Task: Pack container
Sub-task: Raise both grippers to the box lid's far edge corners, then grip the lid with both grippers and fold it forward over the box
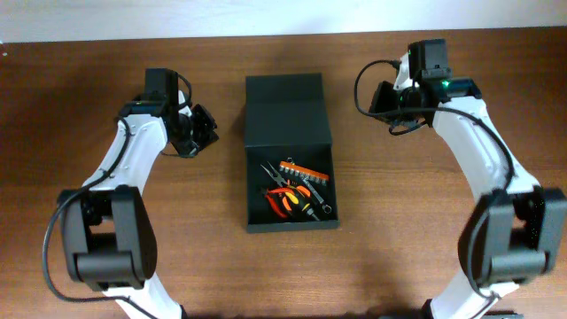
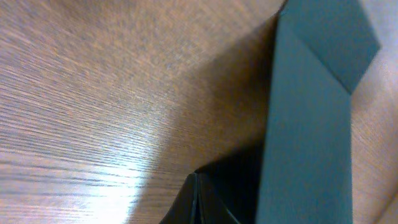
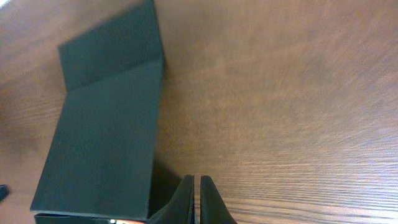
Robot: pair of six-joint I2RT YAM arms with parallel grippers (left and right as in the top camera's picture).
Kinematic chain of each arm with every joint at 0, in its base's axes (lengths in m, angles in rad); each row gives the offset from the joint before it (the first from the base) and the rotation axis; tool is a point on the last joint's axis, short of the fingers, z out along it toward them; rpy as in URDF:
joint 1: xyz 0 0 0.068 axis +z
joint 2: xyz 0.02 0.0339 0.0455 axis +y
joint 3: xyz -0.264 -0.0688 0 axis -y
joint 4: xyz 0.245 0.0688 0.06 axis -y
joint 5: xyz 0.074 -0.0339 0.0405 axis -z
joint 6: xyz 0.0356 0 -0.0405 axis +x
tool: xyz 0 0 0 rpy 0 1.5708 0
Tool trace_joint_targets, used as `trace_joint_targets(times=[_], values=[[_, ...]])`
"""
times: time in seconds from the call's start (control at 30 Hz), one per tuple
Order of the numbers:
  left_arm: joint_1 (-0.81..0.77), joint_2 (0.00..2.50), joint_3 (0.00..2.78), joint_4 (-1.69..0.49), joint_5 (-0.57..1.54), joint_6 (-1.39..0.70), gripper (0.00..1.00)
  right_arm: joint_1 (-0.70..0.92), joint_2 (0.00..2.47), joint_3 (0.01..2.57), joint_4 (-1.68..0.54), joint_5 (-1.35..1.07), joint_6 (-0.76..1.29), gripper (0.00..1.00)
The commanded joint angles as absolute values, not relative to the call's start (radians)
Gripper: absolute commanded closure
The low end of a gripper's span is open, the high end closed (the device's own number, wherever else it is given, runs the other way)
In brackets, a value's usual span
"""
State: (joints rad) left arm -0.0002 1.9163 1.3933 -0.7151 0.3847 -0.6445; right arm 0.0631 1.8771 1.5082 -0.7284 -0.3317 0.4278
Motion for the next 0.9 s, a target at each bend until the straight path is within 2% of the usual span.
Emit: trace_joint_targets(times=[0.0,0.5,0.87], values=[[0.005,1.964,1.402,-0.707,0.445,-0.669,0.98,0.056,1.946,1.522,-0.728,-0.498,0.493,0.96],[-0.027,2.118,1.402,-0.585,0.600,-0.767,0.98,0.061,2.109,1.522,-0.707,-0.580,0.558,0.96],[-0.079,2.168,1.402,-0.495,0.627,-0.826,0.98,0.123,2.183,1.522,-0.606,-0.631,0.613,0.96]])
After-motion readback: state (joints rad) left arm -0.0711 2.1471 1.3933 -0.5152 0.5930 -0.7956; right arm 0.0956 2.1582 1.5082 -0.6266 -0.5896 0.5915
